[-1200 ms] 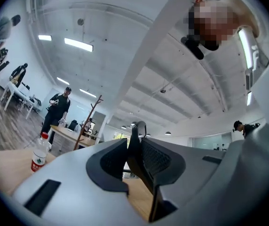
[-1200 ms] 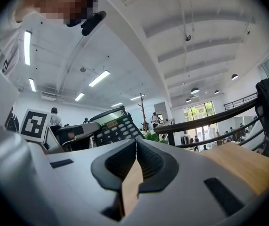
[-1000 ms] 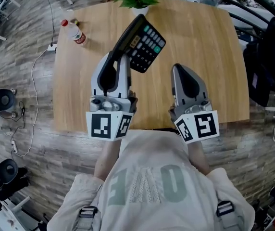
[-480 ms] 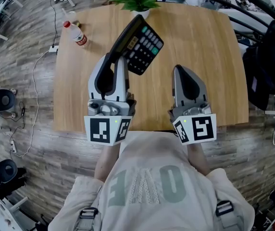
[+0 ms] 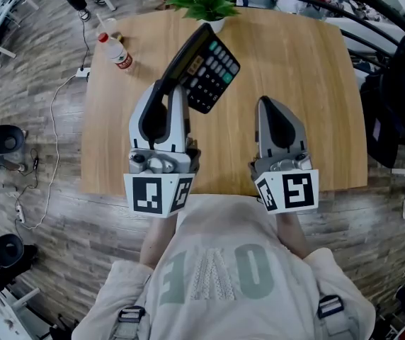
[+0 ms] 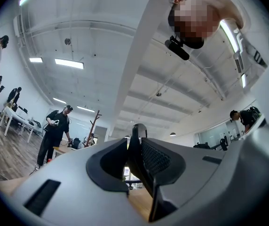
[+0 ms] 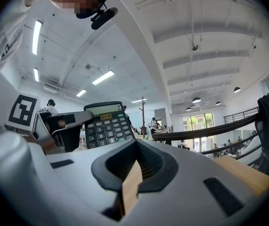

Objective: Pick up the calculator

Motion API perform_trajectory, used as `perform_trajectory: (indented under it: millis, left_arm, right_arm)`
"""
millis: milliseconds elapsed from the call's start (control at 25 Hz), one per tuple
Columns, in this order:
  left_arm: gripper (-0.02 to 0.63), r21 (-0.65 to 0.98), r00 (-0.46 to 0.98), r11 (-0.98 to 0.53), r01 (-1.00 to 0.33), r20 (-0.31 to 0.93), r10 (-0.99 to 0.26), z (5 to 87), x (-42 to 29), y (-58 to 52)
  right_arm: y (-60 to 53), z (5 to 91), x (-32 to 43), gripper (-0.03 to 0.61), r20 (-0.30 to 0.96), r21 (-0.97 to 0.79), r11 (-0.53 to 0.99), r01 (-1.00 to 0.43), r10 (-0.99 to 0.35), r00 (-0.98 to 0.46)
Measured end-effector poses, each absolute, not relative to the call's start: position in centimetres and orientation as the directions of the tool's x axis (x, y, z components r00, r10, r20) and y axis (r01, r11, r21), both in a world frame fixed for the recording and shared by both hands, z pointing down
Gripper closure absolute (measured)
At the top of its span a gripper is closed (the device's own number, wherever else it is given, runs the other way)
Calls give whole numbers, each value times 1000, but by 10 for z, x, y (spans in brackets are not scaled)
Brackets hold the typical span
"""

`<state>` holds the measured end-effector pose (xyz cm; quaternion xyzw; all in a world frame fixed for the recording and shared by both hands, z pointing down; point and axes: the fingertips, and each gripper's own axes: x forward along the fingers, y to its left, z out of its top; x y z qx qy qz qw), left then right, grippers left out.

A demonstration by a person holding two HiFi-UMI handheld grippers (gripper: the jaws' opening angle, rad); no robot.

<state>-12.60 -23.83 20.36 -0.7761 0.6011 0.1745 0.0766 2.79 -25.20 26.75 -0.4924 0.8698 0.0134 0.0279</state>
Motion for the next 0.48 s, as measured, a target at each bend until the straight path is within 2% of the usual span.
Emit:
perform_trajectory:
  millis: [480]
  left_arm:
    - [515,92,213,-262,-961,-359,-909,201,-133,-241]
  right_arm:
    - [-256,266,19,560,-55,8,518,-855,-854,-517]
